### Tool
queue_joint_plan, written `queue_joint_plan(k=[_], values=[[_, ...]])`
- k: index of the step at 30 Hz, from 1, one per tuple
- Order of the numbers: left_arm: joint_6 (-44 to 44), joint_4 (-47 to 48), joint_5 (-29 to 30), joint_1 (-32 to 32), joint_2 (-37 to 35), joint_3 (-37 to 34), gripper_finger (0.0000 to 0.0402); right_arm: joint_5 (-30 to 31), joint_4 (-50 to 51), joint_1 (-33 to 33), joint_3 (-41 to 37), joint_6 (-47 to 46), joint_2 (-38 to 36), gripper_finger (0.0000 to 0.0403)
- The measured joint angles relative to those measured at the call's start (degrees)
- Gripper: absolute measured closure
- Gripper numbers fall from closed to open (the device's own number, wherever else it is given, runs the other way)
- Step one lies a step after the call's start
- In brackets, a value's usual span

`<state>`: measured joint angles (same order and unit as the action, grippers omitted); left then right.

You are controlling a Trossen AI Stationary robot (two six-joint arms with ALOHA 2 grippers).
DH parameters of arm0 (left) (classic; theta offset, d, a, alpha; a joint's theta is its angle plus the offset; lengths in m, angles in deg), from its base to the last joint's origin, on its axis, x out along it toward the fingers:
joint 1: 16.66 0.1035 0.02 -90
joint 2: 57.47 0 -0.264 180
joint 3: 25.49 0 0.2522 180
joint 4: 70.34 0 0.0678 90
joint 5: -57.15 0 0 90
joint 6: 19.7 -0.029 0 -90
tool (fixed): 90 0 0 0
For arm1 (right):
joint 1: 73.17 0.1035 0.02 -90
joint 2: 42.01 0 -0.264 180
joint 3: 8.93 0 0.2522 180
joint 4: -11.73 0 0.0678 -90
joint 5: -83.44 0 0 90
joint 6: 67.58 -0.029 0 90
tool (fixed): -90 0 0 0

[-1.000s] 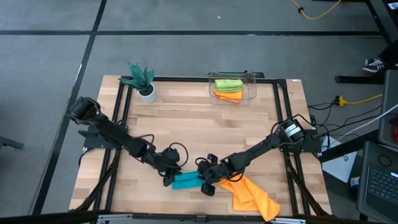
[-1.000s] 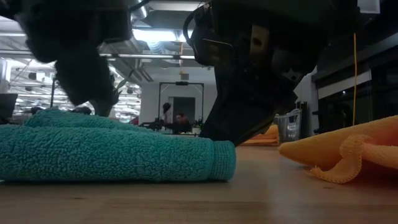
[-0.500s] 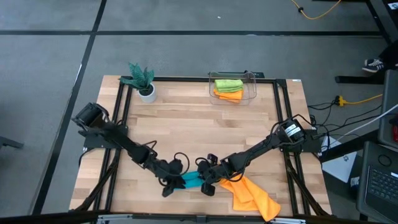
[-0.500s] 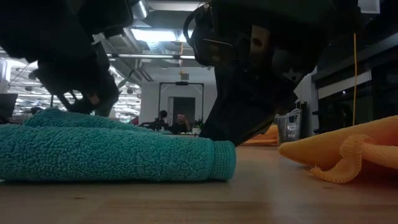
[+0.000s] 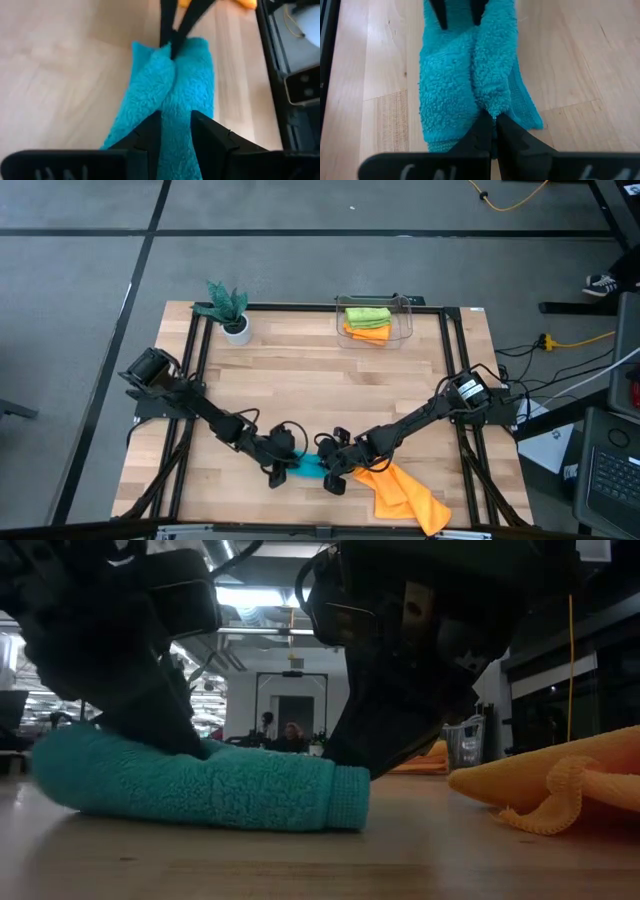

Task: Fold microfiber towels
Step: Fold the blue microfiber towel

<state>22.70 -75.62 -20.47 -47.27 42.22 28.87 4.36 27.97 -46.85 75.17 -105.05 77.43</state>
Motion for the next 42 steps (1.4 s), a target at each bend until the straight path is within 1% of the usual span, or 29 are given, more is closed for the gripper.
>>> queue_joint_plan(k=[4,7,9,14,16,18,21,25,30,32,35,39,42], values=[[0.7,1.3,-3.5,-0.4,0.0,0.0,0.0303,0.0,0.0,0.0,0.0,0.2,0.0,0.0394],[0.8,2.3,-4.3,-1.4,0.0,0.0,0.0303,0.0,0.0,-0.2,0.0,0.3,-0.1,0.0384],[0.9,2.7,-4.3,-2.0,0.0,0.0,0.0303,-0.3,0.1,-0.5,0.0,0.2,-0.4,0.0368],[0.9,3.1,-4.0,-2.4,0.0,0.0,0.0303,-1.2,2.0,-1.7,-0.2,0.3,-2.6,0.0312],[0.9,3.2,-4.0,-2.4,0.0,0.0,0.0303,-0.2,3.8,-2.0,-0.2,0.4,-4.4,0.0294],[0.9,3.3,-4.1,-2.4,0.0,0.0,0.0303,2.2,5.8,-2.0,-0.2,0.6,-6.0,0.0282],[0.9,3.1,-4.0,-2.4,0.0,0.0,0.0303,3.2,7.3,-1.9,-0.2,1.4,-7.4,0.0276],[0.8,2.8,-3.9,-2.4,0.0,0.0,0.0303,4.7,3.7,-1.5,-0.1,3.9,-7.9,0.0275],[-4.2,2.4,-3.9,-2.5,0.0,1.7,0.0303,9.1,-0.8,0.1,-0.1,13.4,-7.9,0.0275],[-6.3,2.6,-4.0,-2.5,0.0,2.5,0.0303,9.4,-2.9,0.7,-0.1,16.0,-7.9,0.0274],[-8.4,4.7,-4.6,-2.4,-0.8,4.3,0.0303,8.2,-5.8,1.1,0.0,17.6,-7.9,0.0274],[-9.2,12.7,-4.6,-2.4,-3.7,6.3,0.0303,0.6,-7.2,0.9,0.0,25.4,-7.9,0.0274],[-11.2,18.2,-4.6,-2.4,-7.5,7.4,0.0303,-0.7,-10.7,0.9,0.1,25.9,-7.1,0.0274]])
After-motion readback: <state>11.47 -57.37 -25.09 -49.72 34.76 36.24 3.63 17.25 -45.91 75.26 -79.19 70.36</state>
